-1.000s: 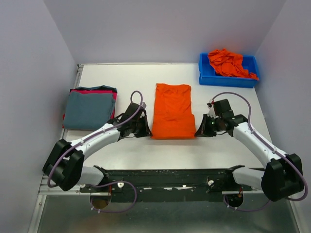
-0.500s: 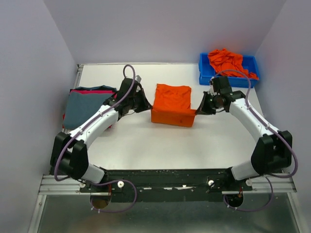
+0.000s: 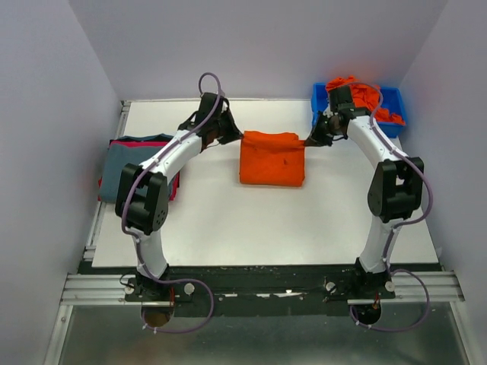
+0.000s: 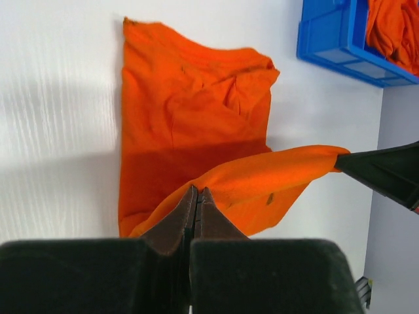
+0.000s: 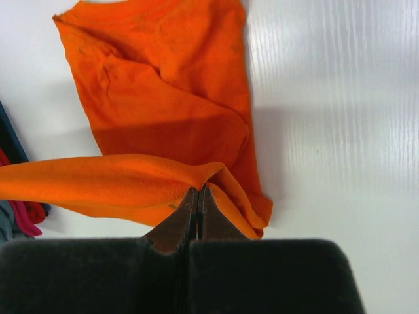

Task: Fold and stack the t-shirts
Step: Fold the long partially folded tshirt into a neat square

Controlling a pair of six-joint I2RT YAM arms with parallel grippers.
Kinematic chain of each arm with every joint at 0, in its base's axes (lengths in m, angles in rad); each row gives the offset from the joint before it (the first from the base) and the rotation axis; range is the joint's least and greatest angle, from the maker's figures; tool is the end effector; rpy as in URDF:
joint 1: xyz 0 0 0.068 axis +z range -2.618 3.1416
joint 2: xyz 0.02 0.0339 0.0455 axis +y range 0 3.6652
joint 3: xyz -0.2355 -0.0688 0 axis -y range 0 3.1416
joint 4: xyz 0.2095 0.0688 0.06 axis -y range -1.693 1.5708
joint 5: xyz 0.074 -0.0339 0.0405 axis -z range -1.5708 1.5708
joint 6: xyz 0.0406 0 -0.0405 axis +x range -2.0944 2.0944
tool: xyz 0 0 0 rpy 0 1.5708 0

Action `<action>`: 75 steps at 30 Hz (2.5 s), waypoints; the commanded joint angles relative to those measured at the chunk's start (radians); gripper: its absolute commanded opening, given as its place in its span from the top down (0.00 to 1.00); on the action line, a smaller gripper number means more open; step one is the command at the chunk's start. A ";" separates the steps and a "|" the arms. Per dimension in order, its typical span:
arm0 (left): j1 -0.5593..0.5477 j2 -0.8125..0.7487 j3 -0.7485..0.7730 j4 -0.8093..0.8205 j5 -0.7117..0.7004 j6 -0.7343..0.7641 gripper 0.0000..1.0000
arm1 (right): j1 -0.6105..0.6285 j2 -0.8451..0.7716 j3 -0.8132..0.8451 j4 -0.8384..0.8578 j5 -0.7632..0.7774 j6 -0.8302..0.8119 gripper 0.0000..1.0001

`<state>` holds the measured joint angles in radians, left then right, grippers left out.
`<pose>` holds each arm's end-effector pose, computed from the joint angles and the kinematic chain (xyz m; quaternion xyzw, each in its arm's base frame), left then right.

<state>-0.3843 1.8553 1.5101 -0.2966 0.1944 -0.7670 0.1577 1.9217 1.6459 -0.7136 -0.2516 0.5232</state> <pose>0.3630 -0.1553 0.2570 -0.1265 0.8819 -0.3155 0.3268 0.3748 0.0698 0.2406 0.1374 0.9412 0.2083 0.2279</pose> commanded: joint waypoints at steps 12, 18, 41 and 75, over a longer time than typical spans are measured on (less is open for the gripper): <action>0.077 0.312 0.318 0.016 0.023 -0.011 1.00 | -0.058 0.368 0.457 -0.107 -0.063 0.031 0.99; 0.107 0.456 0.415 0.085 0.114 -0.038 0.36 | -0.069 0.468 0.574 -0.098 -0.068 0.054 0.41; 0.090 0.530 0.369 0.119 0.180 0.031 0.29 | -0.061 0.503 0.423 0.045 -0.069 -0.006 0.38; 0.087 0.639 0.432 0.100 0.135 -0.011 1.00 | 0.032 0.532 0.475 0.009 0.060 0.061 0.99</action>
<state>-0.3004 2.5301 2.0380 -0.1665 0.3492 -0.8291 0.1825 2.5263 2.2284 -0.7319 -0.2169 0.6189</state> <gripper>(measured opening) 0.033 0.021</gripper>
